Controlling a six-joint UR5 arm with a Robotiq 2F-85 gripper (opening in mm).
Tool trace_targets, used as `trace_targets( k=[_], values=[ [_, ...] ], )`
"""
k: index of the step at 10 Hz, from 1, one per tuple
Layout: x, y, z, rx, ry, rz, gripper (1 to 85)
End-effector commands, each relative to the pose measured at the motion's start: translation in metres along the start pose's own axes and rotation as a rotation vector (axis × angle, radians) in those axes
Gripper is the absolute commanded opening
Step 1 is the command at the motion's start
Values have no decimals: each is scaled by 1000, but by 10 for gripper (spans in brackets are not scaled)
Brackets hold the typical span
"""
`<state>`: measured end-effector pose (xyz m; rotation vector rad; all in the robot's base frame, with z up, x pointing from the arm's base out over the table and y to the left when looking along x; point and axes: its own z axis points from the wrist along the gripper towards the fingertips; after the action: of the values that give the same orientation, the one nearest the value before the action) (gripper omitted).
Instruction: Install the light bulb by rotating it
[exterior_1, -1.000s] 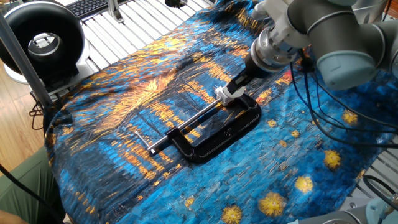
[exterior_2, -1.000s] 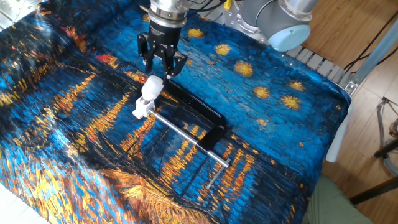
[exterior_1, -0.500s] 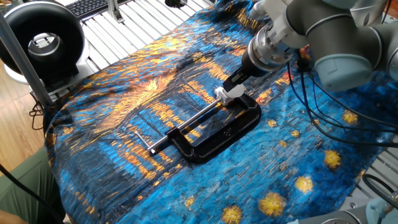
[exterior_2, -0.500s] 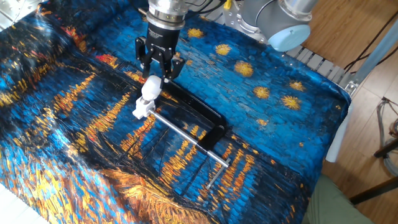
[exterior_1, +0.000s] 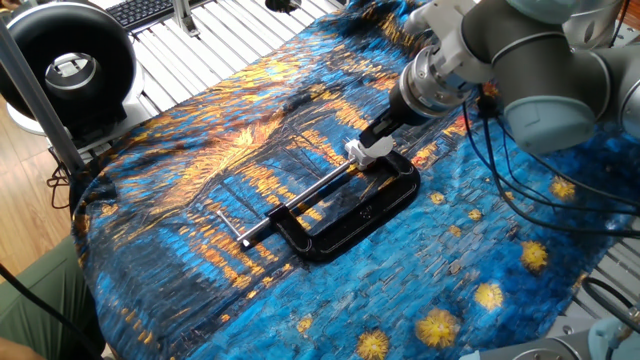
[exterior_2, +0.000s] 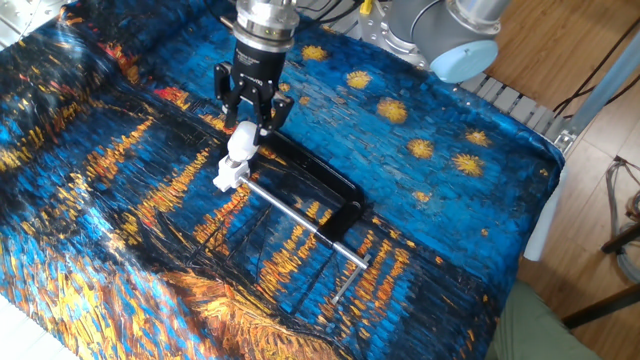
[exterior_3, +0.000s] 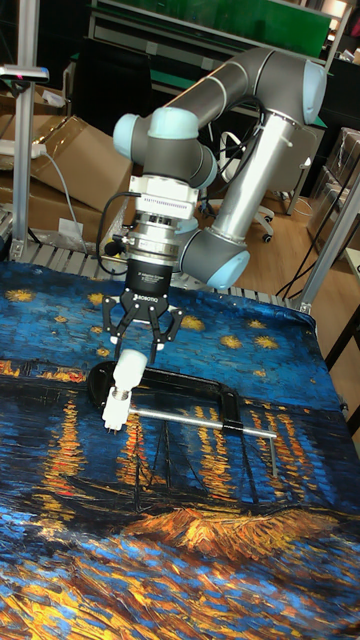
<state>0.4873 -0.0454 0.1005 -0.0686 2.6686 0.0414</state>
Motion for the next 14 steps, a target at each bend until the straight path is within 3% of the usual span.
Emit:
trace_targets(
  k=[1,6,14],
  values=[
    [-2,0,4,-1,-16,11,560],
    [0,1,8,2,-15,17,557],
    [-2,-6,4,16,-7,32,407]
  ],
)
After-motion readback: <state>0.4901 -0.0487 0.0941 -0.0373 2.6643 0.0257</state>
